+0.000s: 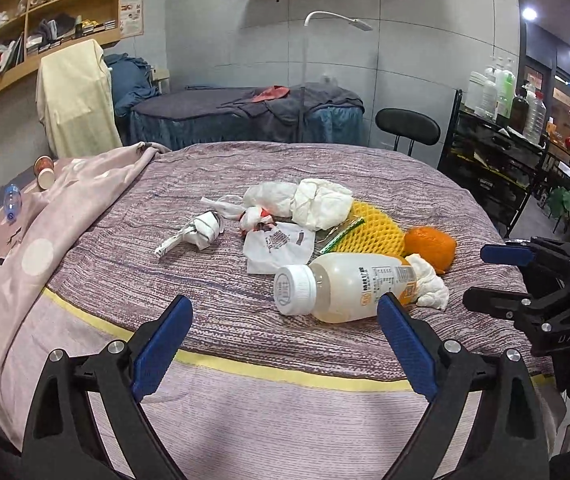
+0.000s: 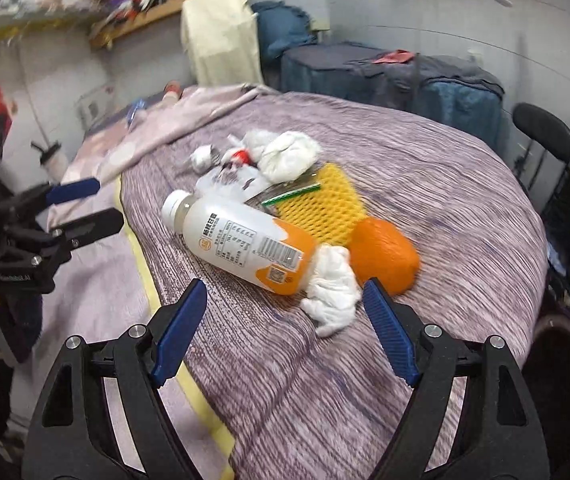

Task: Collect trash
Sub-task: 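Move both tools back over the remaining trash on the bed, then grasp the white tissue with the left tool while the right tool grasps the white milk bottle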

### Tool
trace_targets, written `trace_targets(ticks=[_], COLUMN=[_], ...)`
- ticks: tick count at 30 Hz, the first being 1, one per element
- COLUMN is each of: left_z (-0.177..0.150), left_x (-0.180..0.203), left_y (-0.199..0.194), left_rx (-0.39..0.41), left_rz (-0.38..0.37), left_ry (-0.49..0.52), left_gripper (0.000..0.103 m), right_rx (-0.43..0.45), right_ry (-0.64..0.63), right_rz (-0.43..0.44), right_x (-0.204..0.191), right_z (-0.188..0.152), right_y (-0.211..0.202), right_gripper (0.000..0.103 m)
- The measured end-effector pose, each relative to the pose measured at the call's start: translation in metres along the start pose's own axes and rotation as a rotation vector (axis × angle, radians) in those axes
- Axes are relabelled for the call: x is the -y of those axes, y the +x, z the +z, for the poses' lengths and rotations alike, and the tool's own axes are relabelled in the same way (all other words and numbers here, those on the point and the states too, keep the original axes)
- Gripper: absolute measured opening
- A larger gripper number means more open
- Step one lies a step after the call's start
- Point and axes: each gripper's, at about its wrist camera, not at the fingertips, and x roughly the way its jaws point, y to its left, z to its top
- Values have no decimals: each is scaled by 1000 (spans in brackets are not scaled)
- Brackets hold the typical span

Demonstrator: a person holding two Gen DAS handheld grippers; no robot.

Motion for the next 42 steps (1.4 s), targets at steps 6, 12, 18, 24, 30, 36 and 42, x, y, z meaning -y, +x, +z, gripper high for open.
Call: trace_targets(ticks=[6,12,18,24,30,36,42], left_z=[-7,-4,21,44,55,56,51], left_x=[-25,-58,-82,-93,-80,-77,-71], left_y=[9,29,67,111,147,157,123], left_rx=[-32,-83,-123,-163,-211,-220,-141], left_rz=[40,84,149,147,122,119,126], left_ry=[-50,-84,-38,-8,30,7,-19], left_gripper=[92,92,86,83,69,36,33], right_rx=[-98,-151,-154,-101,-11,68,137], right_ry=[-303,-492,-659,-616,-490,-366,-187], right_rz=[-34,-56,-97,-64,-61,-38,33], right_x=[-35,-58,-78,-72,-61,-54,-36], right_z=[21,33,33,39,49,54,55], right_y=[52,92,118,102,74,45,16], right_gripper=[80,80,74,69,68,68,68])
